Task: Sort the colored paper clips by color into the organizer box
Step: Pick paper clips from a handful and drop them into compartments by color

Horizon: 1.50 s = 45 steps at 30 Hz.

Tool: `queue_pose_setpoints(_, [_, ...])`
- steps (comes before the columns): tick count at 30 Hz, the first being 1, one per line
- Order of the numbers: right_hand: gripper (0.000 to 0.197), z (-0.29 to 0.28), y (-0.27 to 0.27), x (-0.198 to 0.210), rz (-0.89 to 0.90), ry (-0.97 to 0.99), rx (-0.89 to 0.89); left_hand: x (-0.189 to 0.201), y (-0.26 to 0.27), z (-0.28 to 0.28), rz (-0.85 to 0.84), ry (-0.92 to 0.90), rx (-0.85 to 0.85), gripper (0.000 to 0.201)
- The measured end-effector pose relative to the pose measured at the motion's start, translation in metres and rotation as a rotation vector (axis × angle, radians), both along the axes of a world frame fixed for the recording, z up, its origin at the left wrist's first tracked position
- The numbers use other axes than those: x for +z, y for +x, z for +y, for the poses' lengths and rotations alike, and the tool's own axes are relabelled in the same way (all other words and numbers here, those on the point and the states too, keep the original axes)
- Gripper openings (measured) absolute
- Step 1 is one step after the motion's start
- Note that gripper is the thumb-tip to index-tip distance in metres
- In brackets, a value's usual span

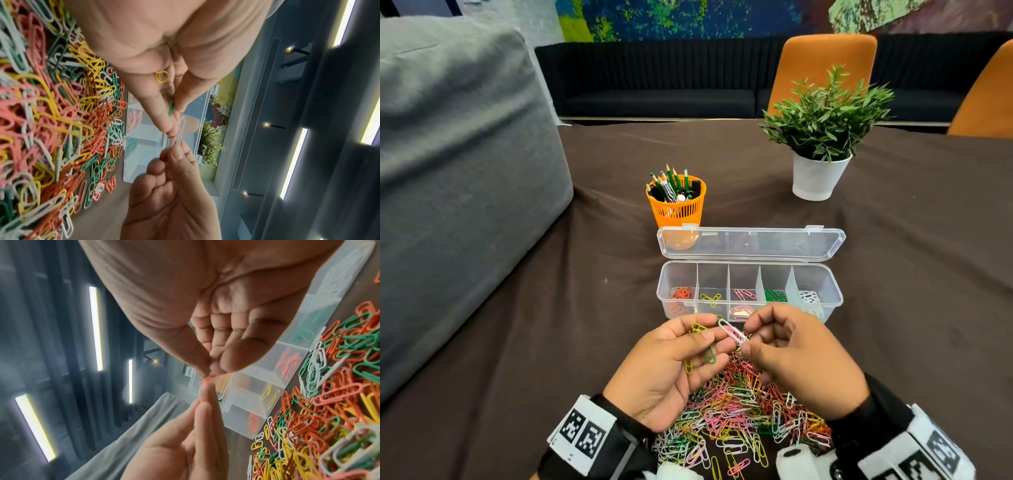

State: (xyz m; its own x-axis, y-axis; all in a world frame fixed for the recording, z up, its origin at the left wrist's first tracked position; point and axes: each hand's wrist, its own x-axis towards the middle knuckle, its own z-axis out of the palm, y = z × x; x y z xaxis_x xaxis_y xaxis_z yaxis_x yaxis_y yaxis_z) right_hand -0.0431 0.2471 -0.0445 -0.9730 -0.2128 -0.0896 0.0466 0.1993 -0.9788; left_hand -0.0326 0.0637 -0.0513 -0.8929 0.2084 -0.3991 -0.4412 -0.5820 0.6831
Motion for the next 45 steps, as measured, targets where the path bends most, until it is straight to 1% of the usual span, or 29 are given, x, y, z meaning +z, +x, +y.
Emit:
queue_pose_setpoints(3, [0.011, 0.008, -0.001, 0.0, -0.03, -0.065, -0.006, -0.001, 0.001, -0.003, -0.01, -0.017, -0.041, 0.025])
queue_pose_setpoints(7, [0.008, 0.009, -0.001, -0.007, -0.106, -0.156, 0.004, 0.0, 0.004, 0.001, 0.0, -0.014, -0.154, 0.035])
queue_pose_setpoints(9, [0.012, 0.009, -0.001, -0.01, -0.158, -0.221, 0.02, -0.002, 0.004, 0.005, 0.013, -0.034, -0.18, 0.034])
queue_pose_setpoints(10, [0.015, 0.009, -0.002, -0.009, -0.172, -0.236, 0.021, -0.003, 0.004, 0.006, 0.019, -0.048, -0.182, 0.033])
queue_pose_setpoints(11, [0.014, 0.01, -0.002, -0.008, -0.163, -0.226, 0.004, -0.003, 0.004, 0.007, 0.02, -0.059, -0.177, 0.032])
queue_pose_setpoints(12, [0.009, 0.013, -0.004, -0.006, -0.132, -0.204, -0.03, -0.002, 0.003, 0.008, 0.018, -0.062, -0.169, 0.03])
queue_pose_setpoints(13, [0.005, 0.019, -0.007, -0.003, -0.074, -0.157, -0.085, -0.001, 0.002, 0.008, 0.013, -0.053, -0.162, 0.027])
queue_pose_setpoints(14, [0.009, 0.027, -0.012, 0.001, 0.003, -0.085, -0.161, 0.0, 0.0, 0.006, 0.005, -0.035, -0.155, 0.027])
queue_pose_setpoints(17, [0.014, 0.06, -0.033, 0.01, 0.295, 0.266, -0.418, 0.004, -0.004, 0.002, -0.04, 0.068, -0.167, 0.04])
queue_pose_setpoints(18, [0.013, 0.069, -0.04, 0.013, 0.337, 0.386, -0.45, 0.006, -0.004, 0.001, -0.06, 0.114, -0.173, 0.043])
queue_pose_setpoints(20, [0.007, 0.078, -0.047, 0.016, 0.31, 0.637, -0.392, 0.007, -0.005, -0.001, -0.094, 0.192, -0.182, 0.05])
queue_pose_setpoints(21, [0.011, 0.076, -0.046, 0.018, 0.311, 0.749, -0.336, 0.007, -0.005, -0.002, -0.097, 0.218, -0.187, 0.054])
queue_pose_setpoints(22, [0.017, 0.071, -0.043, 0.018, 0.346, 0.809, -0.284, 0.007, -0.005, -0.002, -0.094, 0.237, -0.195, 0.058])
queue_pose_setpoints(23, [0.02, 0.061, -0.037, 0.019, 0.399, 0.8, -0.237, 0.006, -0.005, -0.003, -0.087, 0.247, -0.207, 0.061])
queue_pose_setpoints(25, [0.02, 0.034, -0.019, 0.023, 0.459, 0.676, -0.072, 0.005, -0.004, -0.003, -0.059, 0.239, -0.243, 0.065])
queue_pose_setpoints(27, [0.023, 0.009, -0.006, 0.02, 0.432, 0.588, 0.128, 0.005, -0.001, -0.002, -0.006, 0.214, -0.291, 0.065])
queue_pose_setpoints(29, [0.025, -0.003, -0.004, 0.011, 0.438, 0.604, 0.208, 0.004, 0.002, -0.003, 0.053, 0.183, -0.322, 0.062])
queue_pose_setpoints(31, [0.017, -0.005, -0.007, 0.007, 0.441, 0.634, 0.192, 0.001, 0.004, -0.004, 0.061, 0.137, -0.314, 0.061])
queue_pose_setpoints(33, [0.01, -0.003, -0.009, 0.005, 0.414, 0.599, 0.182, -0.001, 0.007, -0.005, 0.073, 0.046, -0.307, 0.057])
queue_pose_setpoints(37, [0.011, 0.001, -0.011, 0.009, 0.309, 0.475, 0.188, 0.002, 0.01, -0.007, 0.061, -0.149, -0.31, 0.035])
queue_pose_setpoints(40, [0.008, 0.0, -0.028, 0.011, 0.311, 0.449, 0.07, 0.004, 0.006, -0.011, 0.054, -0.247, -0.255, 0.022])
queue_pose_setpoints(42, [0.007, -0.005, -0.047, 0.011, 0.347, 0.505, -0.006, 0.005, -0.001, -0.014, 0.043, -0.254, -0.17, 0.016])
queue_pose_setpoints(43, [0.009, -0.01, -0.057, 0.012, 0.36, 0.544, -0.022, 0.006, -0.006, -0.015, 0.024, -0.221, -0.111, 0.014])
queue_pose_setpoints(45, [0.017, -0.018, -0.072, 0.013, 0.345, 0.603, 0.001, 0.009, -0.016, -0.016, -0.008, -0.098, 0.002, 0.013])
